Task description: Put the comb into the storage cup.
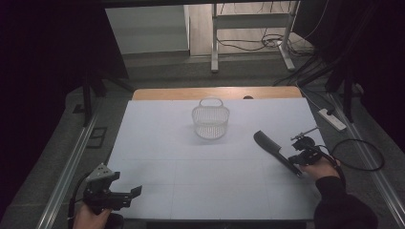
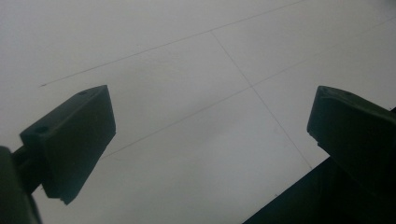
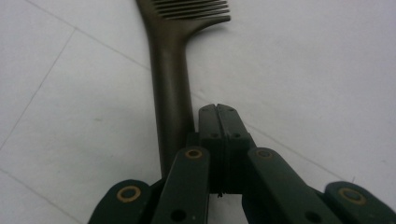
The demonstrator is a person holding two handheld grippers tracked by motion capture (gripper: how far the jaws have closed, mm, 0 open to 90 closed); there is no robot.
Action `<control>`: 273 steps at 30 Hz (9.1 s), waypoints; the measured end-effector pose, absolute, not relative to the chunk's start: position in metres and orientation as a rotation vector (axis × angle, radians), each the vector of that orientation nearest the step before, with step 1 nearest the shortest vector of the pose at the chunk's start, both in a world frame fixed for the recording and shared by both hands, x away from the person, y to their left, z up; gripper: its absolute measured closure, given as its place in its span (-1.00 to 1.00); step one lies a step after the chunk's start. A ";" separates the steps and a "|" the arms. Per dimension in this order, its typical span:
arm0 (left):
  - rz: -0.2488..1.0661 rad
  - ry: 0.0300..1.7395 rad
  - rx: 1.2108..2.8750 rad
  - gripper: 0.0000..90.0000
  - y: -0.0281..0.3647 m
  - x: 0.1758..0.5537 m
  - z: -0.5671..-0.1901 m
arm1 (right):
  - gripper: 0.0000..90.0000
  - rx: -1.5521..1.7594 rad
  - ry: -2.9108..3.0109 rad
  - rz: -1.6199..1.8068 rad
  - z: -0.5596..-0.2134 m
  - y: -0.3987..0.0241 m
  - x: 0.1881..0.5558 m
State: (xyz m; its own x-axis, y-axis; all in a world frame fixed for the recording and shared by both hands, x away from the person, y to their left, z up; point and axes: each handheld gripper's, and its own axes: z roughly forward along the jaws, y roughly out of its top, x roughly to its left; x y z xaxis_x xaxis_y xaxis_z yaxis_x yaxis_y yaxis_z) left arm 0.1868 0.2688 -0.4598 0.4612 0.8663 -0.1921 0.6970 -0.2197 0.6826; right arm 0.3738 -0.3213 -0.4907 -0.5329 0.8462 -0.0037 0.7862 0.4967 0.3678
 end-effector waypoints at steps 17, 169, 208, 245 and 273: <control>0.291 1.301 1.985 -0.96 0.269 0.187 -0.460 | 0.97 1.413 2.571 0.506 -0.488 -0.317 0.360; 0.232 1.087 1.982 -1.00 0.253 0.224 -0.448 | 0.61 1.269 2.405 0.708 -0.460 -0.300 0.339; 0.224 0.928 1.978 -1.00 0.197 0.287 -0.405 | 0.61 1.023 2.379 0.862 -0.435 -0.279 0.301; 0.073 0.870 1.925 -1.00 0.148 0.312 -0.408 | 0.61 0.754 2.391 0.992 -0.430 -0.226 0.272; -0.091 0.850 1.887 -1.00 0.127 0.320 -0.417 | 0.61 0.602 2.399 1.066 -0.431 -0.191 0.256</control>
